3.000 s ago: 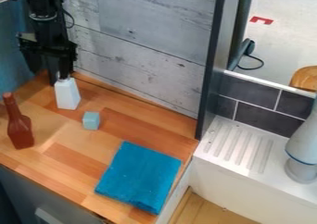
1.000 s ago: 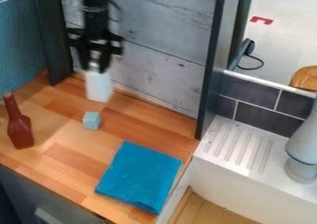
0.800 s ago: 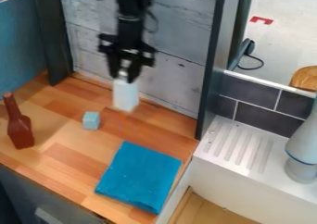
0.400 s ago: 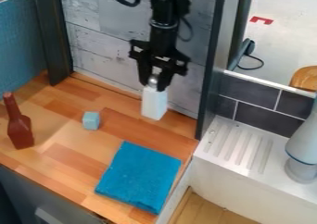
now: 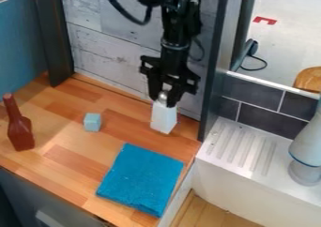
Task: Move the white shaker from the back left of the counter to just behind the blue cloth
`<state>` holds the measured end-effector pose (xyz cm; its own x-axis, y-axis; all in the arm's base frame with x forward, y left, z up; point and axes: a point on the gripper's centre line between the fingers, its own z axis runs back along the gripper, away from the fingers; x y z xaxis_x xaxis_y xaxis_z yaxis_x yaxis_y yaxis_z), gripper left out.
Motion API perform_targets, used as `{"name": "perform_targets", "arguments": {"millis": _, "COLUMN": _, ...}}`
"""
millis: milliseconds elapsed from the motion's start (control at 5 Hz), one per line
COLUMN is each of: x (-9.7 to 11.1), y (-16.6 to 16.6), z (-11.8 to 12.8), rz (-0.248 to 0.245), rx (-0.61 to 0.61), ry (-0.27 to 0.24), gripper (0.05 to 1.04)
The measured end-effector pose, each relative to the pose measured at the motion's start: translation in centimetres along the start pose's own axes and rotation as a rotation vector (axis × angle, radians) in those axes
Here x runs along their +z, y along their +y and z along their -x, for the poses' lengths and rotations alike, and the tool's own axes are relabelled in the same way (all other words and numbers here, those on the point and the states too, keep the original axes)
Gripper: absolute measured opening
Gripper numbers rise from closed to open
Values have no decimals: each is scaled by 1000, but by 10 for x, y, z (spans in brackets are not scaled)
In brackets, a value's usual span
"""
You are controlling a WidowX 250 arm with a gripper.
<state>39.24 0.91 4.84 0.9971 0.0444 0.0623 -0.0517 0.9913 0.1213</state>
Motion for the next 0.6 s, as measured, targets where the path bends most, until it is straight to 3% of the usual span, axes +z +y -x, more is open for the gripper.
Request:
{"name": "perform_targets", "arguments": {"millis": 400, "x": -15, "y": -1, "z": 3, "rz": 0, "rx": -7, "ry": -46, "gripper": 574}}
{"name": "perform_targets", "arguments": {"millis": 600, "x": -23, "y": -4, "z": 11, "rz": 18, "rx": -18, "ry": -39, "gripper": 884}}
